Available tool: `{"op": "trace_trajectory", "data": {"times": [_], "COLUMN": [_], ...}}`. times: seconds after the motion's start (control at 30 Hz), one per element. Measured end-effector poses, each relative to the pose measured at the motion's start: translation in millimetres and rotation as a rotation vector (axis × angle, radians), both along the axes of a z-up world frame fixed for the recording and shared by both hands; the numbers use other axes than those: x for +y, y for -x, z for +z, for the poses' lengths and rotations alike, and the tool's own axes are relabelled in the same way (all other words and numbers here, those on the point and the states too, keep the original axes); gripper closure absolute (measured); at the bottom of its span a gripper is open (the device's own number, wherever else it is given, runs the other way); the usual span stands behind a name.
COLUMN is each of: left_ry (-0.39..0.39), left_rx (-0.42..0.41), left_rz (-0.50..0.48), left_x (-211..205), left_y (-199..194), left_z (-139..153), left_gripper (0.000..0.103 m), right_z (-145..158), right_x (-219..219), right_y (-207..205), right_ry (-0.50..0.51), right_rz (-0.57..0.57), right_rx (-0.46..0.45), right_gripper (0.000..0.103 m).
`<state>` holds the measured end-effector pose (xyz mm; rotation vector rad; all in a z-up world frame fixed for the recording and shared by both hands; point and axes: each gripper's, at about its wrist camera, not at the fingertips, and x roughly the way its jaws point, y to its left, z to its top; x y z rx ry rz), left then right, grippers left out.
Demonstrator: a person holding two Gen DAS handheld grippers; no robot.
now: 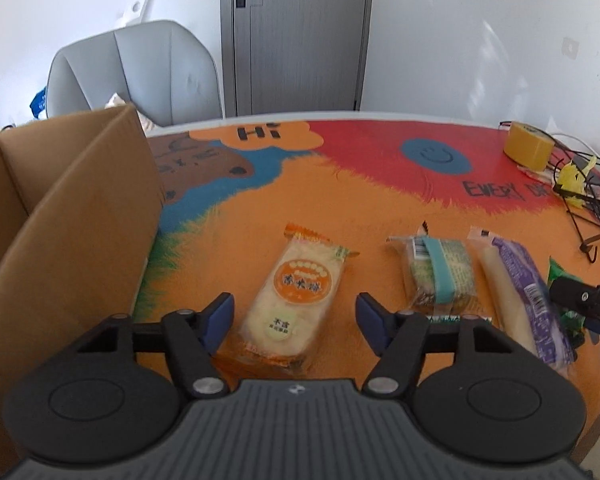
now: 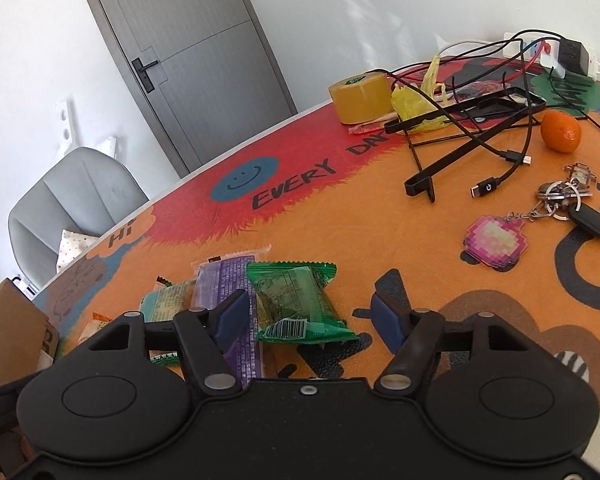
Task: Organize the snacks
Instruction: 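Grasp the cream rice cake pack with the left gripper while the right grasps the green snack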
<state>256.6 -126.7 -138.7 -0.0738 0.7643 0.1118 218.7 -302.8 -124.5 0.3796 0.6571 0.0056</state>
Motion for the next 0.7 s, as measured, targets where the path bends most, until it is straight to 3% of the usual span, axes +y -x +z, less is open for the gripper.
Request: {"op": "trace_trajectory", "data": {"times": [0.07,0.13,0.17,0.3,0.7], "left_ry": [-0.022,-0.017,-0.014,0.010,0.035], "left_rx": [-0.010,-0.014,-0.012,-0.014,-0.082], "left_rz": [-0.007,-0.013,-0.015,-0.021,-0.052], "left_x": [-3,-4,-4,-4,-8], "left_y": [1,2,2,8,43], "left_z": [-2,0,1,4,21], "left_gripper": [0.047,0.068,0.069,0.069,0.069], "right_z": [-1,-1,-2,1,6], "right_x": [1,2,2,3,-7], "right_y": [-1,-1,-1,5,40], "right_ry": [0.005,0.011,0.010,0.010,-0.046], "right_rz": [0.003,0.009,0.013,0.020,-0.045], "right_rx": [-0.004,-0.003,-0.001,-0.010,-0.067], "right_gripper": [0.041,0.054,0.066,0.072,0.072]}}
